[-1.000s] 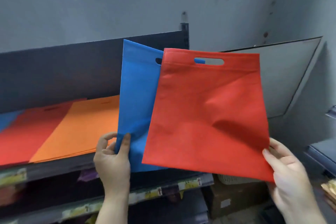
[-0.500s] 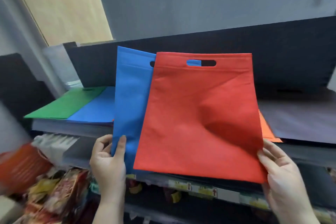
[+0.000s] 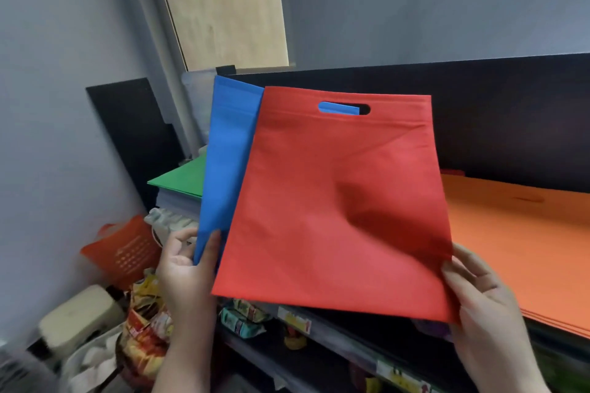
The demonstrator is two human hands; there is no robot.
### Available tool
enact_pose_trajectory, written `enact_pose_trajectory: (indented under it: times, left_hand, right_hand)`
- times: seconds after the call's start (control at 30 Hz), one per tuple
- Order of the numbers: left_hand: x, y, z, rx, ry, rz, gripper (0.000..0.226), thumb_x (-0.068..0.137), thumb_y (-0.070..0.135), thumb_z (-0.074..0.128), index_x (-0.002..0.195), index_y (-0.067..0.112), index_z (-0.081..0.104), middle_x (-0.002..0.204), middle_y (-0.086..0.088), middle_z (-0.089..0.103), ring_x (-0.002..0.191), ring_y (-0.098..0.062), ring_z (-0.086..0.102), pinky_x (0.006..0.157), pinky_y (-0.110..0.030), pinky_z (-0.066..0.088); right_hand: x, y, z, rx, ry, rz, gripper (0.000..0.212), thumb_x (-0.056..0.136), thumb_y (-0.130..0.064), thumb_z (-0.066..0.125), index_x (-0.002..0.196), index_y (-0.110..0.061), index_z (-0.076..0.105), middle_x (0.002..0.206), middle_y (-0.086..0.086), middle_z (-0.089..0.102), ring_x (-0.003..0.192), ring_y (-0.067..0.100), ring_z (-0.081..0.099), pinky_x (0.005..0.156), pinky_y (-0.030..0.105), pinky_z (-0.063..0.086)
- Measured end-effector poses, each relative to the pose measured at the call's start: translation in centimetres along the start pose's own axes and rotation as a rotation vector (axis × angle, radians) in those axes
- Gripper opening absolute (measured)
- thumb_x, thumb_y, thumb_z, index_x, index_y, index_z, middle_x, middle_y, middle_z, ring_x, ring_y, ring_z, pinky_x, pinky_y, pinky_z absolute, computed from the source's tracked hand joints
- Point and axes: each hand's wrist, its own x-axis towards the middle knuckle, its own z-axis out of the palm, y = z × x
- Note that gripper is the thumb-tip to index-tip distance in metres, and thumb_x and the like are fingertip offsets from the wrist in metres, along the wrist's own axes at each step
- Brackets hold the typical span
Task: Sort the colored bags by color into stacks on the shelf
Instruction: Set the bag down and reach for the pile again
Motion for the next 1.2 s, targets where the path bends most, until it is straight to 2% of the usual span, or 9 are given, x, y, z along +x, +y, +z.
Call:
enact_pose_trajectory:
  times: [0.07,0.13,0.3,0.43,0.53,0.67,0.87,1.0,1.2]
  left_hand:
    - [1.6,-0.6,0.1,-0.034,-0.005,-0.007,0.035,0.086,0.006,0.067,0.074,0.039,0.063,0.059,0.006,0.067,0.048,-0.003,0.055,0.048,-0.019,0.045]
    - [3.2,-1.2,0.4,-0.034,-0.008,-0.003,0.034,0.086,0.005,0.067,0.076,0.037,0.062,0.059,0.004,0.065,0.049,-0.006,0.055,0.048,-0.023,0.045]
    - [7.4,-2.4,1.4,0.012,-0.005,0.004,0.026,0.086,0.011,0.069,0.078,0.035,0.06,0.063,0.002,0.064,0.057,-0.012,0.056,0.056,-0.032,0.041]
    - [10.4,-3.2,2.2,0.079,-0.017,0.049,0.02,0.081,0.02,0.072,0.076,0.036,0.06,0.055,0.009,0.06,0.051,0.002,0.05,0.048,-0.022,0.036]
    - [12.0,-3.6,2.6,0.1,-0.04,0.041,0.015,0.081,0.029,0.072,0.078,0.033,0.059,0.061,0.007,0.066,0.053,0.001,0.055,0.049,-0.024,0.04]
    - [14.5,-4.8,3.2,0.027,-0.078,-0.029,0.012,0.075,0.036,0.071,0.077,0.033,0.059,0.07,-0.006,0.071,0.063,-0.022,0.065,0.059,-0.042,0.049]
    - [18.8,-7.9,4.5,0.046,-0.151,-0.044,0.019,0.069,0.045,0.074,0.076,0.037,0.058,0.06,-0.006,0.066,0.058,-0.023,0.057,0.052,-0.048,0.045]
    - [22.0,-9.9,5.3,0.01,-0.243,-0.102,0.023,0.064,0.05,0.075,0.075,0.038,0.059,0.065,-0.01,0.068,0.065,-0.03,0.061,0.06,-0.061,0.05]
    - [25.0,-13.7,5.9,0.066,-0.41,-0.16,0.02,0.079,0.02,0.075,0.078,0.03,0.058,0.065,-0.01,0.07,0.062,-0.026,0.062,0.062,-0.059,0.051]
  right_hand:
    - [1.6,0.4,1.8,0.015,-0.029,-0.021,0.032,0.097,-0.003,0.043,0.093,-0.022,0.069,0.081,-0.006,0.074,0.06,0.002,0.065,0.05,0.018,0.053]
    - [3.4,0.7,3.5,0.024,-0.048,-0.039,0.033,0.097,-0.001,0.042,0.092,-0.02,0.068,0.083,-0.005,0.074,0.066,0.002,0.066,0.055,0.014,0.053]
    - [7.9,0.9,6.8,0.083,-0.041,-0.036,0.032,0.096,0.002,0.042,0.098,-0.018,0.067,0.082,-0.004,0.074,0.066,0.002,0.067,0.061,0.014,0.054]
    - [10.5,1.7,8.9,0.145,-0.021,-0.021,0.033,0.095,0.004,0.041,0.098,-0.017,0.066,0.079,-0.004,0.074,0.065,0.004,0.068,0.06,0.018,0.056]
    - [11.5,2.3,10.3,0.15,0.01,-0.038,0.032,0.094,0.004,0.041,0.096,-0.016,0.066,0.078,-0.004,0.074,0.067,0.004,0.069,0.065,0.02,0.056]
    - [12.6,2.7,11.8,0.151,0.022,-0.069,0.032,0.094,0.004,0.04,0.097,-0.015,0.065,0.082,-0.005,0.075,0.072,0.002,0.069,0.067,0.014,0.055]
    - [13.9,3.5,13.8,0.133,0.09,-0.1,0.029,0.095,0.0,0.043,0.099,-0.017,0.067,0.086,-0.003,0.075,0.074,0.004,0.069,0.072,0.019,0.055]
    - [14.4,3.9,14.9,0.121,0.153,-0.131,0.03,0.094,0.002,0.042,0.098,-0.016,0.066,0.086,-0.002,0.075,0.074,0.005,0.069,0.072,0.019,0.055]
    - [14.4,5.5,16.4,0.088,0.248,-0.164,0.037,0.094,0.004,0.041,0.089,-0.018,0.07,0.081,-0.004,0.074,0.072,0.004,0.069,0.07,0.016,0.054]
